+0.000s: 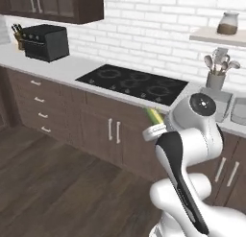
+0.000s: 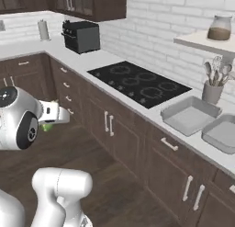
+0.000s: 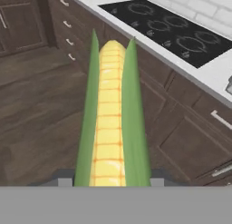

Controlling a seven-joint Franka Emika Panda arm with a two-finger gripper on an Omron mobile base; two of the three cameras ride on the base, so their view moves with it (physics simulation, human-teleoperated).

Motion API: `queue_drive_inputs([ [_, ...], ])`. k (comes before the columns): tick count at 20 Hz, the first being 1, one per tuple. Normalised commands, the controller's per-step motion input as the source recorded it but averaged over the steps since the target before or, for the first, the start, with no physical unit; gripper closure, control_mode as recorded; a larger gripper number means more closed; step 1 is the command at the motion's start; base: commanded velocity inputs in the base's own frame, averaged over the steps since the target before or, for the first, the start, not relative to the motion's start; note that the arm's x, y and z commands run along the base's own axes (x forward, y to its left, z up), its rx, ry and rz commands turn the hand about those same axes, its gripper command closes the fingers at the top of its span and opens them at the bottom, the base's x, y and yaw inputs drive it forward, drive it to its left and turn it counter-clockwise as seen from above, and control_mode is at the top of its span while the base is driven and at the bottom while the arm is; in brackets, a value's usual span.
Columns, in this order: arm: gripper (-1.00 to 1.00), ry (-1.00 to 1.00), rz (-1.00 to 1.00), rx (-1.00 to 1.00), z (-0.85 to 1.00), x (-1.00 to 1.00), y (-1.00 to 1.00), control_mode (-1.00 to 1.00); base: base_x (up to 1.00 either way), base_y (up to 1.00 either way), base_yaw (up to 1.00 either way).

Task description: Place one corn and one chicken drumstick in each tupperware on the nearby counter, to pack two identical lunches.

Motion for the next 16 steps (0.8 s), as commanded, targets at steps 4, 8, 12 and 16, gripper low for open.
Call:
queue_drive_inputs([
  [4,1.0,0.0,0.0,0.0,0.0,0.0,0.0,1.0,0.67,0.16,-0.76],
  [8,1.0,0.0,0.0,0.0,0.0,0.0,0.0,1.0,0.73,0.03,-0.78],
  [12,1.0,0.0,0.0,0.0,0.0,0.0,0.0,1.0,0.85,0.09,-0.67],
  [16,1.0,0.0,0.0,0.0,0.0,0.0,0.0,1.0,0.85,0.07,-0.55],
])
